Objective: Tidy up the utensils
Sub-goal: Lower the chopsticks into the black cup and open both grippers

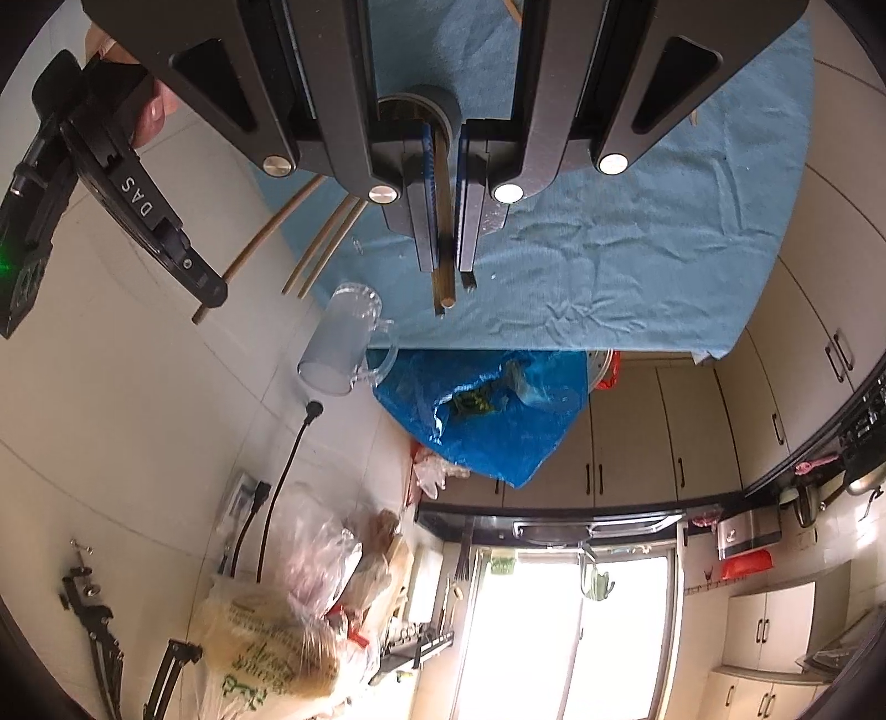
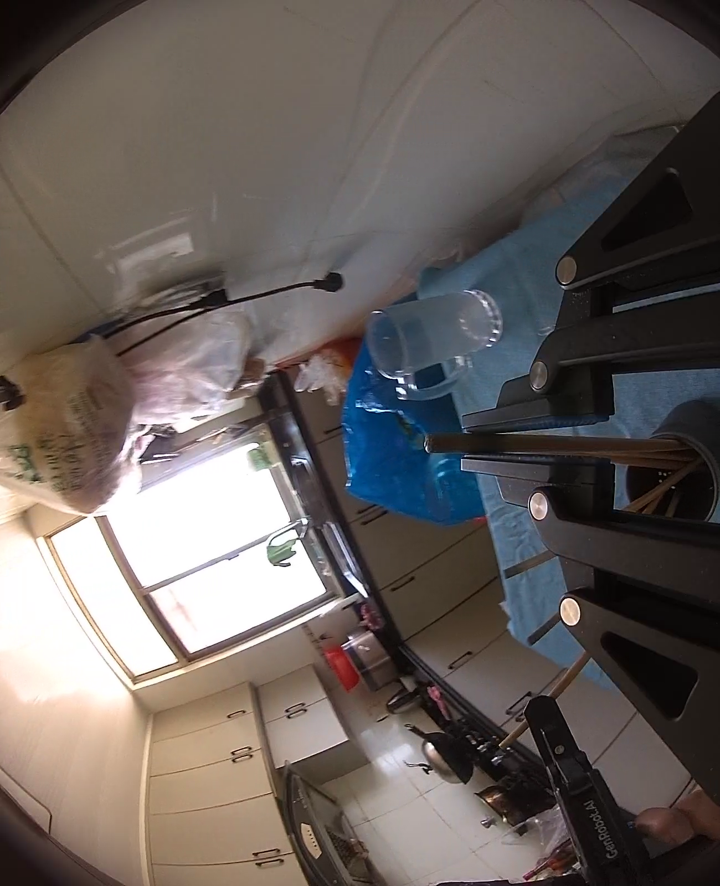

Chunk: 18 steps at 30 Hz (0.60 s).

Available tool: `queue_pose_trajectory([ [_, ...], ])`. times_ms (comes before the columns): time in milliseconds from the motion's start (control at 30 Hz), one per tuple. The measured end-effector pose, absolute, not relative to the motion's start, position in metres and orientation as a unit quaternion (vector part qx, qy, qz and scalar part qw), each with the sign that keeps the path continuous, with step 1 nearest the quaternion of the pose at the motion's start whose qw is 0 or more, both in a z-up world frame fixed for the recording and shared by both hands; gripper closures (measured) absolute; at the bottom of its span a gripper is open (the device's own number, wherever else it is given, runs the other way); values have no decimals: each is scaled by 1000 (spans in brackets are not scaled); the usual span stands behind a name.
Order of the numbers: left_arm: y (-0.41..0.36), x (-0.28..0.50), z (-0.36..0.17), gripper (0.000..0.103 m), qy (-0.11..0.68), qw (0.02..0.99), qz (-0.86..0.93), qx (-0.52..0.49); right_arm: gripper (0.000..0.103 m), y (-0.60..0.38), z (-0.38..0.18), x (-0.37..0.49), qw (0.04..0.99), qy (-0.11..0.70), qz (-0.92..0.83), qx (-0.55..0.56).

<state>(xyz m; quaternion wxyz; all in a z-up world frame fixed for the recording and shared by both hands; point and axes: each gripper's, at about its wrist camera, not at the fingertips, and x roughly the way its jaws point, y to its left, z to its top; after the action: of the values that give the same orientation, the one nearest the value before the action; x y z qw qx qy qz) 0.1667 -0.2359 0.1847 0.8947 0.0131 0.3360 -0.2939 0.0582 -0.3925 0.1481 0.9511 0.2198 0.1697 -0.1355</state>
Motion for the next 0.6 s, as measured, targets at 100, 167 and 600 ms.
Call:
queue_pose_trajectory([
  [100,-234,169,181,98,344,892,-292,12,94,-396,143,63,947,185,-125,230],
  [167,-232,168,181,98,344,893,-290,10,94,-395,143,63,946,191,-120,233],
  [600,-196,138,204,71,314,903,-292,-14,83,-366,179,2,962,138,-100,215],
])
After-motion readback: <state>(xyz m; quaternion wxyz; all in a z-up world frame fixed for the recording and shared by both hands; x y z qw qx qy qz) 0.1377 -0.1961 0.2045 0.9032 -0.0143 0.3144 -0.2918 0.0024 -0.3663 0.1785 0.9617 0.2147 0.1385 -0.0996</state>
